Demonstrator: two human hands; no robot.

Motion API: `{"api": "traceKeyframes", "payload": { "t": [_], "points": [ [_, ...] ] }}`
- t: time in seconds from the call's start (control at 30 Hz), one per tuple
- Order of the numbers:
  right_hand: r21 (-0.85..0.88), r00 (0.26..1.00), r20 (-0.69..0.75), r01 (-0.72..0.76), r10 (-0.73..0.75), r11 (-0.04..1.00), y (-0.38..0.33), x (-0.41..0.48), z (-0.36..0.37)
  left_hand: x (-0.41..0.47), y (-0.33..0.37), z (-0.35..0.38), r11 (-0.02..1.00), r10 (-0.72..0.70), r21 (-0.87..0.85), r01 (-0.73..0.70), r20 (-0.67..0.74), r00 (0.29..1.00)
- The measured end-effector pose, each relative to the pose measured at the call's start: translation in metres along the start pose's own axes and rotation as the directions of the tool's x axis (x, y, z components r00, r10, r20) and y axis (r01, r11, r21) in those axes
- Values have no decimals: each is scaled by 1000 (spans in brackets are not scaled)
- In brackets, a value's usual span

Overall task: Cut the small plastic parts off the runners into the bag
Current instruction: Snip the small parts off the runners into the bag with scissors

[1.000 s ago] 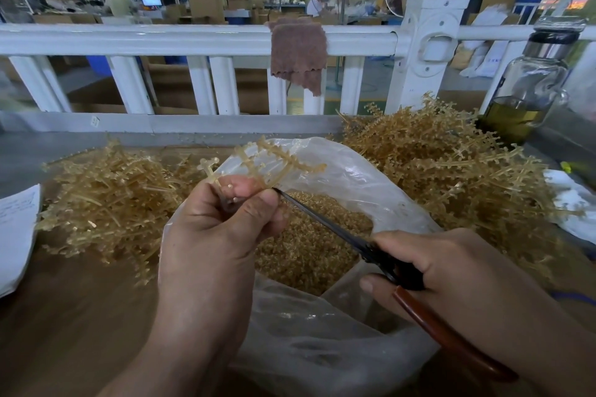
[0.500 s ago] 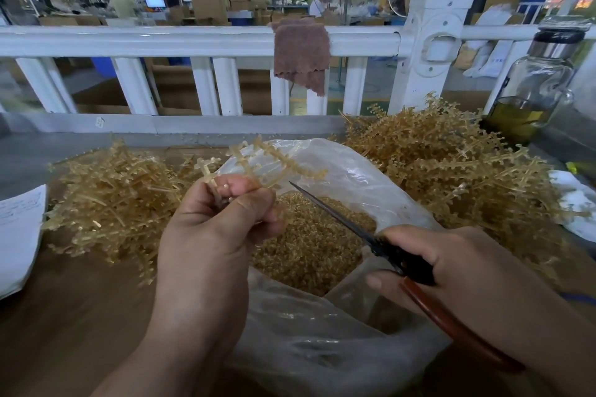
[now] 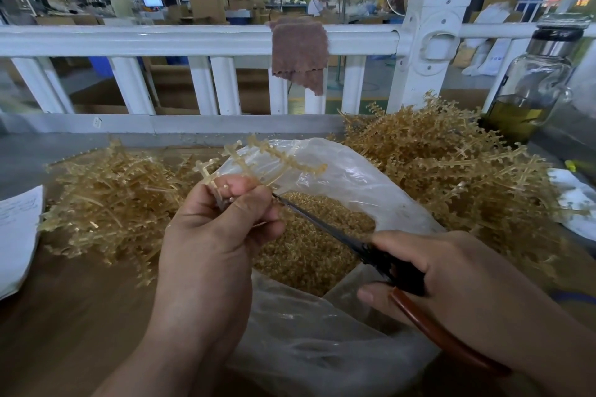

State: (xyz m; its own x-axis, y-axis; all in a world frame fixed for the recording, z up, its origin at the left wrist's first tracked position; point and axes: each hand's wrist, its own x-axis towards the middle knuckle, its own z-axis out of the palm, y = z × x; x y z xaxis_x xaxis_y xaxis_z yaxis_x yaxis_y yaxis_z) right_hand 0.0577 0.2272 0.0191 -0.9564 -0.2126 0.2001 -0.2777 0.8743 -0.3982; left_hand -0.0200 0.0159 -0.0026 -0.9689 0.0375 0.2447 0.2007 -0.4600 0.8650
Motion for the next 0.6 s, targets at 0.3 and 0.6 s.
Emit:
{"api": "traceKeyframes", "payload": {
  "t": [0.3,0.6],
  "points": [
    [-32,995,-96,8,-11,999,0,-1,1,2,1,-1,985,-104,-141,104,9,995],
    [-100,984,-174,27,-45,995,-2,-2,1,-1,3,2,985,-116,-125,118,25,993]
  ]
}}
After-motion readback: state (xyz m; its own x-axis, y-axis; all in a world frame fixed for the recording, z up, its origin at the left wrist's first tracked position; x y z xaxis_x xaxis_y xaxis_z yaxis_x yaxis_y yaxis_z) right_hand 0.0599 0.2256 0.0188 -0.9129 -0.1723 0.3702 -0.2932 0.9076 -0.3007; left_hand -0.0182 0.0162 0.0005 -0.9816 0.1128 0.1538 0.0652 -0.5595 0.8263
